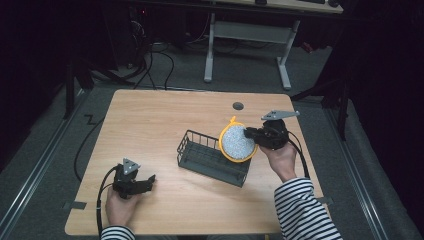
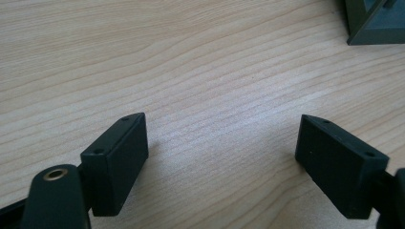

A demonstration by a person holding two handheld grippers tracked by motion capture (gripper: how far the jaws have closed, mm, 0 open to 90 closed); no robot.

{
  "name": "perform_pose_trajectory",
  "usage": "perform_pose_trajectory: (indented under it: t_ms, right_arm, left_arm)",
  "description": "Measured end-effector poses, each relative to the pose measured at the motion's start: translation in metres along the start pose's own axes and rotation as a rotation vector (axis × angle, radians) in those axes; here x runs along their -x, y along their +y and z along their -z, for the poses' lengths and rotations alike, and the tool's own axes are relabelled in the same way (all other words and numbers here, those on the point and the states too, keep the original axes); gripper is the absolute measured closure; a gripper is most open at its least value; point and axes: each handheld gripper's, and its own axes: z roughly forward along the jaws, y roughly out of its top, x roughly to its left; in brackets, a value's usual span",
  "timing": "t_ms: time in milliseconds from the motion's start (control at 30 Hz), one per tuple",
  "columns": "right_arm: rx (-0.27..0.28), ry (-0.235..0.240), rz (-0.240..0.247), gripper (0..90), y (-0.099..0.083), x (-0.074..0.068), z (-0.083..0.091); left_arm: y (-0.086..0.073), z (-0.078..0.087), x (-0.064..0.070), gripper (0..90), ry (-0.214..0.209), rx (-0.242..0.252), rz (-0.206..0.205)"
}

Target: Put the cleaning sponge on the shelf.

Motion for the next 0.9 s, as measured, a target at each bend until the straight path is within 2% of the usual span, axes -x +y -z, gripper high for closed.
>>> perform_pose_trajectory:
  t_ms: [467, 900]
  right_arm:
    - [-0.008, -0.014, 0.035, 80.7, 0.000, -0.012, -0.008]
    - [-0.027, -0.030, 0.104, 80.6, -0.002, -0.027, -0.018]
  left_arm:
    - [0.000, 0.000, 0.000, 18.8, -0.004, 0.001, -0.003]
    - [0.000, 0.000, 0.000, 18.9, -0.004, 0.001, -0.003]
